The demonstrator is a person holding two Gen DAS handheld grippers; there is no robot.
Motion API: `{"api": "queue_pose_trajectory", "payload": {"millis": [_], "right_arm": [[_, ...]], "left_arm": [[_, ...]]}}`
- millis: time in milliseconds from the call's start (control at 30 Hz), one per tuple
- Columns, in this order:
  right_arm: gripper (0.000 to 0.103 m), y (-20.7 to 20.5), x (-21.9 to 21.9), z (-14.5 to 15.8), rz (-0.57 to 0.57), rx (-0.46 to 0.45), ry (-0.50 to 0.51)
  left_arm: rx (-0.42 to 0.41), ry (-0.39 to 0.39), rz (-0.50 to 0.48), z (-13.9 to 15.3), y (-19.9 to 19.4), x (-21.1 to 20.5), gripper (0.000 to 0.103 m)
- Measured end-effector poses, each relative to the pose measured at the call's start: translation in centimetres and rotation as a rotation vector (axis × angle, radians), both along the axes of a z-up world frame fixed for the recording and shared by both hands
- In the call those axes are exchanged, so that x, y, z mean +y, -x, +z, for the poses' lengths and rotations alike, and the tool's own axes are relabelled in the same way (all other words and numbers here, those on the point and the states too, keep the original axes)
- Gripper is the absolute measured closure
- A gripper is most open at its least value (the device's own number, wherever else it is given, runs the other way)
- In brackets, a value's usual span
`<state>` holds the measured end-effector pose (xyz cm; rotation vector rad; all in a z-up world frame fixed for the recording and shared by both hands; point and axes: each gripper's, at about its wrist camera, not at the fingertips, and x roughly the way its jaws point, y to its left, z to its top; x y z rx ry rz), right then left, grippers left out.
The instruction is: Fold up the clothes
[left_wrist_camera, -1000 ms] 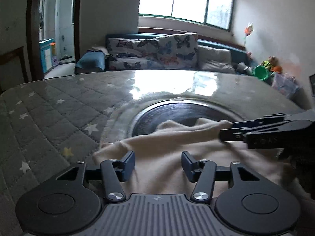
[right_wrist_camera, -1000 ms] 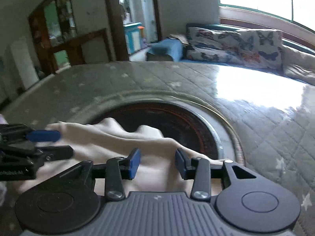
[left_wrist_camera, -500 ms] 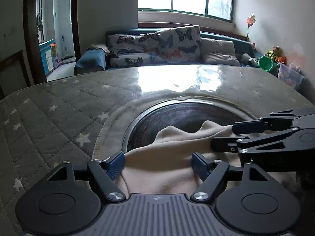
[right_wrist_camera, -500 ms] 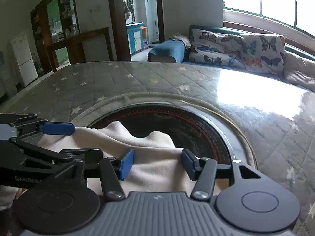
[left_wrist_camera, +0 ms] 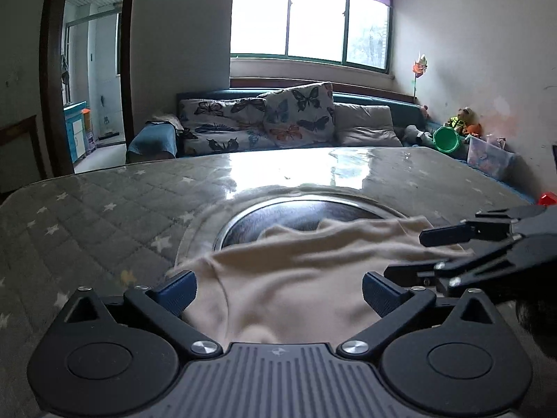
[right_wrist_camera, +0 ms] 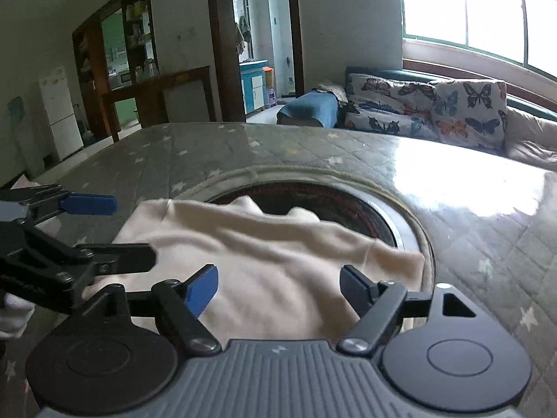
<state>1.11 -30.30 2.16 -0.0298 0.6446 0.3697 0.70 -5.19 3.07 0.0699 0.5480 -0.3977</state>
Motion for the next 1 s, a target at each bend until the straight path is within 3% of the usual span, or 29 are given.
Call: {"api": "queue_pose_trajectory", "payload": {"millis": [300, 567, 867, 1000], "right_arm": [[0.018, 1.7, 0.9, -0.7, 0.005, -0.006, 0.039], [0.000, 2.3, 1.6, -1.7, 0.013, -0.017, 0.093], [0.000, 2.1, 1.1, -2.2, 0.013, 0.006, 0.065], [0.000, 2.0, 0.9, -2.3, 0.014, 0.018, 0.050]], "left_arm": [[0.061, -0.013, 0.031, -1.8, 2.0, 1.4, 0.000], [0.123, 0.040, 0.056, -2.5, 2.2, 2.8, 0.000], [0.033, 0.104, 0.164, -0.8, 3.4, 5.3, 0.001], [0.040, 0.111, 0.224, -0.7, 2.9, 6.5, 0.007]]}}
